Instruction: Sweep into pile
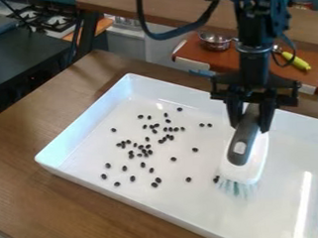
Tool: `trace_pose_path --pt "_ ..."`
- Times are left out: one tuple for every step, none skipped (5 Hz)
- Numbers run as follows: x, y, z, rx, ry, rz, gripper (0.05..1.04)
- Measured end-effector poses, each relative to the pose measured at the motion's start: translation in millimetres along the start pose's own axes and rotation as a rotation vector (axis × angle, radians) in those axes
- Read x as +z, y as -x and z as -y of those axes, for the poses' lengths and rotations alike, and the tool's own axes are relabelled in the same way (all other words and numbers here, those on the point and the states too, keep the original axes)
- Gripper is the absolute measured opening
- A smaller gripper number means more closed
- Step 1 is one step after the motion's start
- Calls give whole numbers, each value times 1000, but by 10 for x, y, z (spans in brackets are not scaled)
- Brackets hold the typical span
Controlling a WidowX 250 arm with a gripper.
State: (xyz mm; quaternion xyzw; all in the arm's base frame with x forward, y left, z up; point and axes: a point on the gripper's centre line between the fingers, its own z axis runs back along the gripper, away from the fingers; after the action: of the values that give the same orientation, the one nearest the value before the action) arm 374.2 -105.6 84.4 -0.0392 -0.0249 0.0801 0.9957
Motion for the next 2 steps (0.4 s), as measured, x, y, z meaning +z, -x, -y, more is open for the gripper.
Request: trace_pose_path --pt "-8 1 -68 -2 -4 -2 478" --pt "-6 -45 -230 22 -15 1 478"
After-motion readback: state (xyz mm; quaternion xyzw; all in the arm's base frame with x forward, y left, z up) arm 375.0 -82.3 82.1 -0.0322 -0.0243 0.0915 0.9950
